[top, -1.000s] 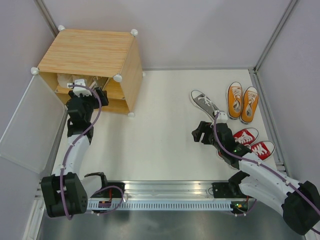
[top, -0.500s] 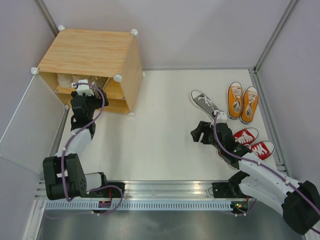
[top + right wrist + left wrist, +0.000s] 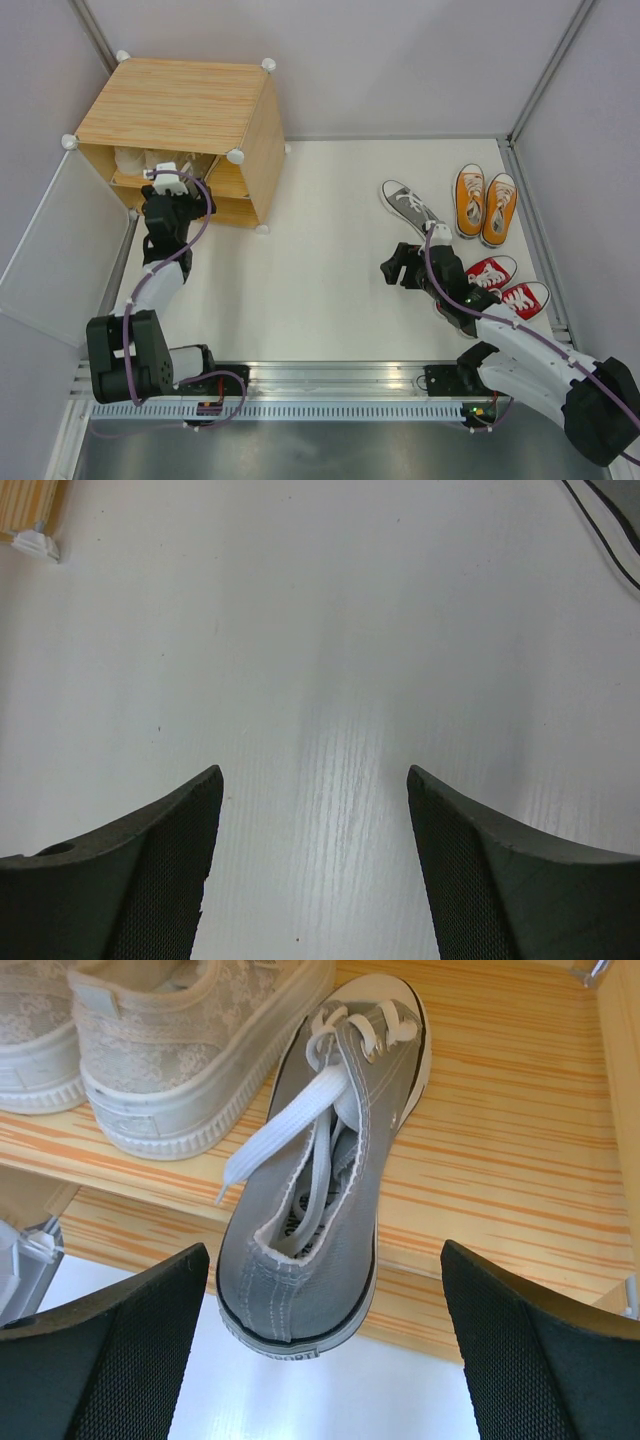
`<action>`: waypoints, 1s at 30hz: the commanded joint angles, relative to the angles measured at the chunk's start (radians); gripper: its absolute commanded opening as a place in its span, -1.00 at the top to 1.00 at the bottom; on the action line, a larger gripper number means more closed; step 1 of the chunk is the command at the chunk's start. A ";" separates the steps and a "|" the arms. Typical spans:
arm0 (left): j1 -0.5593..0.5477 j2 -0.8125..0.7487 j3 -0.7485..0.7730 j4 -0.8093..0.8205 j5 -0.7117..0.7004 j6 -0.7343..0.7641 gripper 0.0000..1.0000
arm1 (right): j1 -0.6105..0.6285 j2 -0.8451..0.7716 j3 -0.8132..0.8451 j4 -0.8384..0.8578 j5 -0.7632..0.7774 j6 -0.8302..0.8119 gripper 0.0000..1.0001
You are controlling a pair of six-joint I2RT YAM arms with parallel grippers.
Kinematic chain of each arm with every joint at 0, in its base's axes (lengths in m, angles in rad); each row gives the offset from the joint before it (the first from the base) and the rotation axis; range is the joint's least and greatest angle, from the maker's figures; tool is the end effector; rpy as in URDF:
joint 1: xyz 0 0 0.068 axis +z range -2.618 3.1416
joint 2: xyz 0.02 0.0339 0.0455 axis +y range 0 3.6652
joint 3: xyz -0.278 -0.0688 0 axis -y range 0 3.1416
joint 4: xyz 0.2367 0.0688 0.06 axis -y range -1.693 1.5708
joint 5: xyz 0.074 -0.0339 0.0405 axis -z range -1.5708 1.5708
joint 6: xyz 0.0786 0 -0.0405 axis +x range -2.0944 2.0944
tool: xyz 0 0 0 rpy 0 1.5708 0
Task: Place and organize the shoes in the shoe cabinet
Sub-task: Place the shoe in the shoe cabinet.
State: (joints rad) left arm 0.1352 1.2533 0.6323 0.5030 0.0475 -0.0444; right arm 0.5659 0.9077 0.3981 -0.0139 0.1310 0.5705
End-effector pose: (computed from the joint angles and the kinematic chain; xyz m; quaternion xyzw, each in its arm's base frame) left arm 0.3097 0.0384 0.2707 -0.0513 0.7458 0.0124 0.6641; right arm 0.1881 0.1073 0.1935 0.0347 0.8641 0.2207 0.4511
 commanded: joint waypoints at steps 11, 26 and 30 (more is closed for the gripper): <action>-0.003 0.038 0.013 0.051 -0.034 0.028 -0.99 | -0.001 0.016 -0.001 0.045 -0.021 -0.017 -0.57; -0.002 0.084 0.087 0.043 -0.044 0.017 -0.72 | -0.001 0.031 0.004 0.046 -0.018 -0.021 -0.55; -0.003 0.100 0.087 0.034 -0.038 0.029 -0.53 | -0.001 0.036 0.005 0.046 -0.018 -0.023 -0.54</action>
State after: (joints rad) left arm 0.1352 1.3388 0.6872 0.5110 0.0078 -0.0395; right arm 0.5655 0.9382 0.3981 -0.0074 0.1238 0.5663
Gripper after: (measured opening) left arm 0.778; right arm 0.774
